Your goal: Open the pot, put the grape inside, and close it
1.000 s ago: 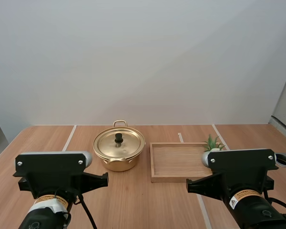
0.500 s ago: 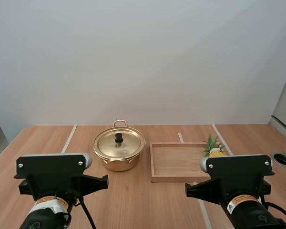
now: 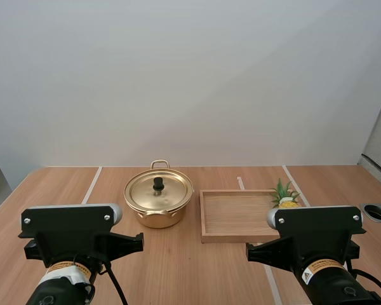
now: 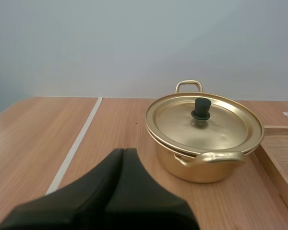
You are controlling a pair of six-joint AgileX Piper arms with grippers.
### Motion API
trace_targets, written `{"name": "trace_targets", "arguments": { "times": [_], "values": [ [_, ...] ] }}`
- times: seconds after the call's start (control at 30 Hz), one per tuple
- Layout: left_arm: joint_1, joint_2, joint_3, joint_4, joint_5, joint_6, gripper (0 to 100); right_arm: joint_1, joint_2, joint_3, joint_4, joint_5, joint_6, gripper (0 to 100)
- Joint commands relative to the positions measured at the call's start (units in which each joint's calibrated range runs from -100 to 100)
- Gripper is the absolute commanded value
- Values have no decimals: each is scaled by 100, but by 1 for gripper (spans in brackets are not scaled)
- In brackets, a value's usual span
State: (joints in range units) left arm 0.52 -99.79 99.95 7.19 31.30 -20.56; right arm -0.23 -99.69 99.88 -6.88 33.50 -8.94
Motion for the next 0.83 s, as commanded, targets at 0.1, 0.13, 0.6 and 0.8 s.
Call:
{"name": "trace_targets", "arguments": {
  "times": [0.1,0.13,0.6,0.8],
  "values": [
    [-1,-21,5,-139,-149,-17,0,15,-31,12,58,-177,-37,0],
    [-1,-21,5,-139,-214,-17,0,15,-31,12,68,-177,-37,0],
    [-1,-21,5,-128,-196,-17,0,15,-31,12,81,-177,-37,0],
    [-1,-21,5,-128,-196,-17,0,15,-31,12,81,-177,-37,0]
  ]
}}
